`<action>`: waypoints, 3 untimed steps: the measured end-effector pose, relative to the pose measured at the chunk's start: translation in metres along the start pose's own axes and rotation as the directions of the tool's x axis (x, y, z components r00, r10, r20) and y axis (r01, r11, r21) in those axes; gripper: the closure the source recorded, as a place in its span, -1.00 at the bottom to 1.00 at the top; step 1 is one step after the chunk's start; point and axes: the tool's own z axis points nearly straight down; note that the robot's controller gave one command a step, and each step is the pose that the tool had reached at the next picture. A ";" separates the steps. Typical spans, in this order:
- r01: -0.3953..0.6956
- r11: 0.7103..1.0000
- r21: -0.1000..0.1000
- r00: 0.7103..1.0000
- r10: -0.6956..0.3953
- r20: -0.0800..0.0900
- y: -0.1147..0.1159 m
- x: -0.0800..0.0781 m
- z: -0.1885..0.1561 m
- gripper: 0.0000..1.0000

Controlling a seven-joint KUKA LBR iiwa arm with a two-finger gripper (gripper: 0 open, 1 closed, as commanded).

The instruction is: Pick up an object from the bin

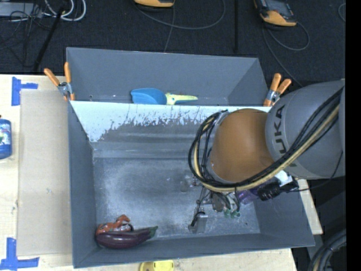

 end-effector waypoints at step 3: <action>0.058 0.998 0.003 0.998 -0.058 0.015 -0.062 -0.044 -0.035 -1.00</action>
Offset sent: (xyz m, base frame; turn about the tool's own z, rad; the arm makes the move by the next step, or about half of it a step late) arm 0.0303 -0.0617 0.0454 -0.0304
